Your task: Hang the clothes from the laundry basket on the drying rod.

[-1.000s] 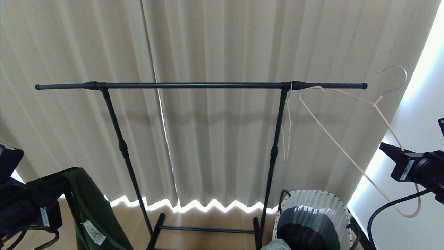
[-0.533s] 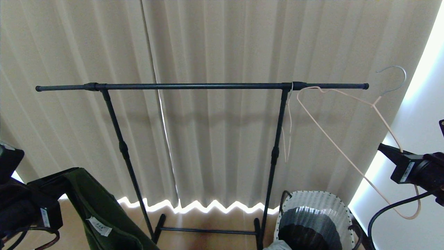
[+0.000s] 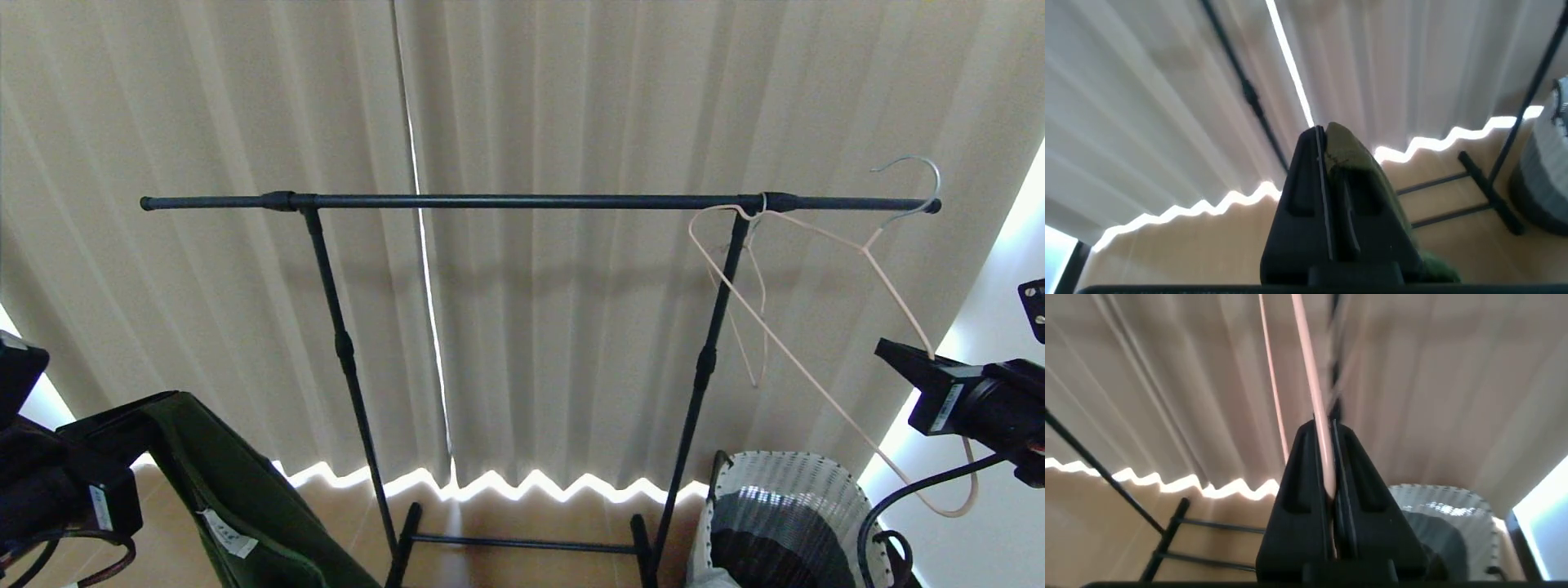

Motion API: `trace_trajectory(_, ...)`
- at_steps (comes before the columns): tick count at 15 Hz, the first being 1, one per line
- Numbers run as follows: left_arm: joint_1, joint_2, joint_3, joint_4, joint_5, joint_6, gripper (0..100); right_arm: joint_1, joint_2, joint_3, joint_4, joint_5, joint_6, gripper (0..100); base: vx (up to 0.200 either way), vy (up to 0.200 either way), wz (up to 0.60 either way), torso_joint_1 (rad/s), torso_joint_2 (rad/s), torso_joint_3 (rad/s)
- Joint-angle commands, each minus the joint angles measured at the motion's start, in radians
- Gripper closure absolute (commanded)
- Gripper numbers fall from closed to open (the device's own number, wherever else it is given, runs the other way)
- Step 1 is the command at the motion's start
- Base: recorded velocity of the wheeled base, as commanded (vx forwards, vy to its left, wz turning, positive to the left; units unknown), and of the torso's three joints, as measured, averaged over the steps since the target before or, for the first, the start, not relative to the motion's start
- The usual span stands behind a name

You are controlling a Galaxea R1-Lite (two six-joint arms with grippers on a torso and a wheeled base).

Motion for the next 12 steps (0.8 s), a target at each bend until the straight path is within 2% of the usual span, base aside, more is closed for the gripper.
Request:
trace_trajectory(1,0.000,0.000,0.002,-0.001,-0.001,0.000,100,0.005,0.002,-0.001,-0.001,-0.001,-0.001,100,0.000,0.200,0.00,0.002,0.00,0.007)
trace_trajectory(6,0.000,-0.002,0.003,-0.001,0.001,0.000,100,0.021,0.004,-0.001,0.001,-0.001,-0.002,100,0.000,0.200,0.00,0.002,0.00,0.001)
trace_trajectory(12,-0.004,-0.006,0.016,-0.003,-0.001,0.003,100,0.029,0.010,0.016,0.004,0.001,-0.001,100,0.000,0.000,0.00,0.000,0.00,0.000)
